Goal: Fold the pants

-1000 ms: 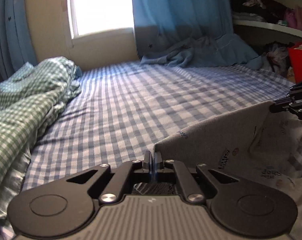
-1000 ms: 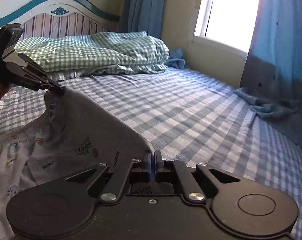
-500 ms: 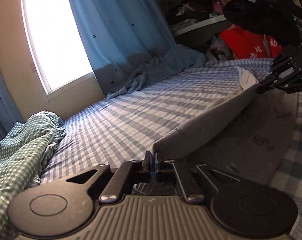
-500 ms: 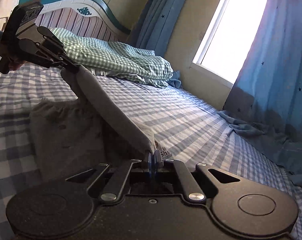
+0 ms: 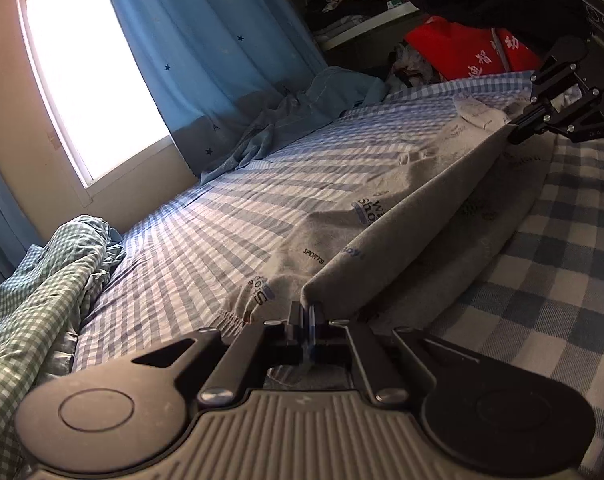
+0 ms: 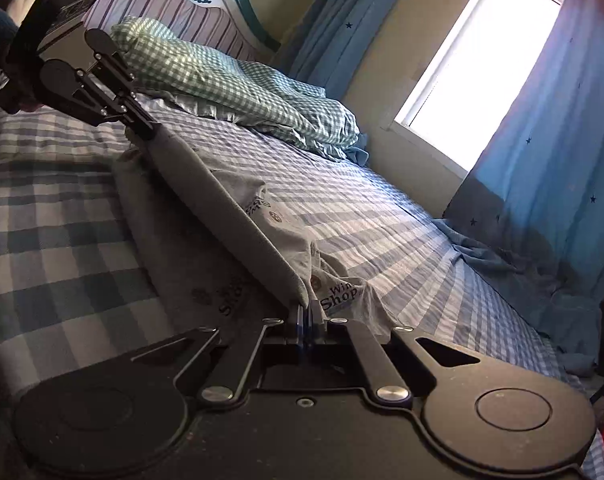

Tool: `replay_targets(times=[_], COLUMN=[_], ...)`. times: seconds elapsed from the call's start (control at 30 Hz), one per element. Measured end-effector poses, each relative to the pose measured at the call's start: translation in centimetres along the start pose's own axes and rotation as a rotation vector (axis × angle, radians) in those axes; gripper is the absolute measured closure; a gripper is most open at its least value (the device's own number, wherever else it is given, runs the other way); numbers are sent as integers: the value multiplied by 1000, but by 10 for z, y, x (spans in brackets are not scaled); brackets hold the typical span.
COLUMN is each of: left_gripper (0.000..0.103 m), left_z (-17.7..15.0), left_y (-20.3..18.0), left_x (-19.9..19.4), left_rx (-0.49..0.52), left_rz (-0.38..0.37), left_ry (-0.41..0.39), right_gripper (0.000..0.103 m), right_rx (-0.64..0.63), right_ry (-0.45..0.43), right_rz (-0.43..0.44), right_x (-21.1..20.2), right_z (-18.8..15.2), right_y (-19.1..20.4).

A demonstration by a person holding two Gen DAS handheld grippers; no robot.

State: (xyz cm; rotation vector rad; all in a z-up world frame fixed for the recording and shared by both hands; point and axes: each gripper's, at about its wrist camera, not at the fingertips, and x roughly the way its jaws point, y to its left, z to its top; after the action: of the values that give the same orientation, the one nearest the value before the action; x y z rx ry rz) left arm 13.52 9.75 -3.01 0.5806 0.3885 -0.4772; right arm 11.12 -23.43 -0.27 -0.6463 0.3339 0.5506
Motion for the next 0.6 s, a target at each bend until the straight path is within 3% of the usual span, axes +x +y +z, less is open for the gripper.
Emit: replay_targets(times=[0.1,0.33,0.43,0.47,0.5,0.57,0.6], left_gripper=[101,100,90,78,60,37,33], left_z=[-9,-15,-14,-13,-12,-11,-10], left_y=[-10,-13,-11,-11,-11,-13,-15], left_x=[2,4,3,2,0,-5,-7], left_rx=[12,-42,-117,-141,-160,-193,-212], left_rz=[-12,-19,-26,-30,-33,-24,-22], left_ry=[34,67,81,83,82,77,78], right_gripper=[103,102,96,95,93,79,74], right_rx=[-53,-31,-22,-17,-11,17,34], right_ry=[32,86,88,87,82,76,73], right_rz=[18,37,23,15,8,-6,-10], right_x=[-4,8,9,8,7,5,3], right_z=[-7,-20,-24,-25,-25,-26,-26], right_y=[19,37,40,40,41,39,38])
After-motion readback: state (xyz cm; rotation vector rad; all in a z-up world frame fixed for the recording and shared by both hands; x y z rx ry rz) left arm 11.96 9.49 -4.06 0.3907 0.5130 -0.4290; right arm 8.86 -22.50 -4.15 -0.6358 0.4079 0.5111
